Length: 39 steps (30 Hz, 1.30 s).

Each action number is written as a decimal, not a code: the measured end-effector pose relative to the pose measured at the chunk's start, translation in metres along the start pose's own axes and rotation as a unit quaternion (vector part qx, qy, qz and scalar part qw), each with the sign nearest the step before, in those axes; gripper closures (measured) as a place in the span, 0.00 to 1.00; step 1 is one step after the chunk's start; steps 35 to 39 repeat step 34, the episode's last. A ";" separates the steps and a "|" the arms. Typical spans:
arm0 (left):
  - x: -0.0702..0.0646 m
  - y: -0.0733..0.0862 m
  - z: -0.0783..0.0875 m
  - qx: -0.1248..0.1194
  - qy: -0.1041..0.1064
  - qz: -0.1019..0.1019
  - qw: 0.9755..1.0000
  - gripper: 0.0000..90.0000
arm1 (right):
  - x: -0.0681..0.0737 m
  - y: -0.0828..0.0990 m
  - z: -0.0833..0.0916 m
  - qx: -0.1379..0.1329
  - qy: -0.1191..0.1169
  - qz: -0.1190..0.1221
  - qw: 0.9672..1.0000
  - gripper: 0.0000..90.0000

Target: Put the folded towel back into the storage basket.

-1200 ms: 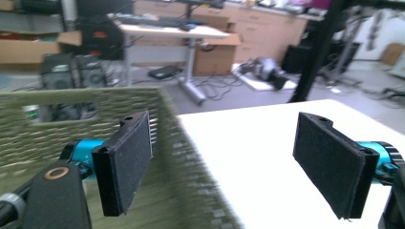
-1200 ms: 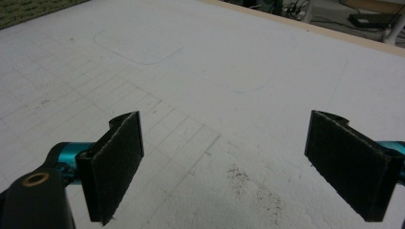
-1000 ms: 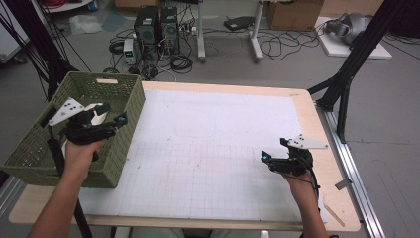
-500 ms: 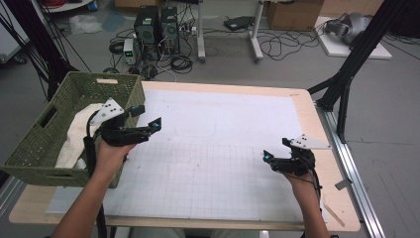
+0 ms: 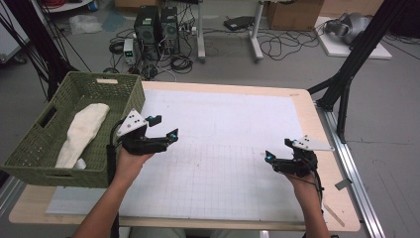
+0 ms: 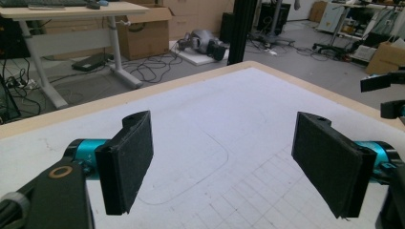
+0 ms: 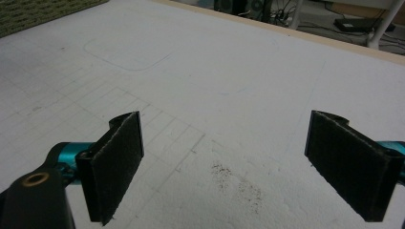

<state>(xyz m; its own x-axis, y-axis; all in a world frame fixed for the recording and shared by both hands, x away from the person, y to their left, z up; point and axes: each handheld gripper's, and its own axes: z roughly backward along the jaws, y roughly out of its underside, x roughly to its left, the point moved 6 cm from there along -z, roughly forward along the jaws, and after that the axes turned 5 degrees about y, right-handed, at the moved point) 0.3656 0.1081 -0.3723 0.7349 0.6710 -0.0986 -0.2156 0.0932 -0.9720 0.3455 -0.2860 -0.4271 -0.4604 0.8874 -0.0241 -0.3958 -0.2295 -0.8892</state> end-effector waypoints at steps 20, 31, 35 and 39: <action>0.006 0.028 0.002 0.008 -0.011 0.020 1.000 0.26 | 0.002 -0.003 0.001 -0.008 0.003 0.003 1.000 0.14; 0.003 0.032 0.000 0.011 -0.006 0.022 1.000 0.26 | 0.002 -0.004 0.003 -0.011 0.001 0.001 1.000 0.14; 0.003 0.032 0.000 0.011 -0.006 0.021 1.000 0.26 | 0.002 -0.004 0.002 -0.010 0.001 0.001 1.000 0.14; 0.003 0.032 0.000 0.011 -0.006 0.021 1.000 0.26 | 0.002 -0.004 0.002 -0.010 0.001 0.001 1.000 0.14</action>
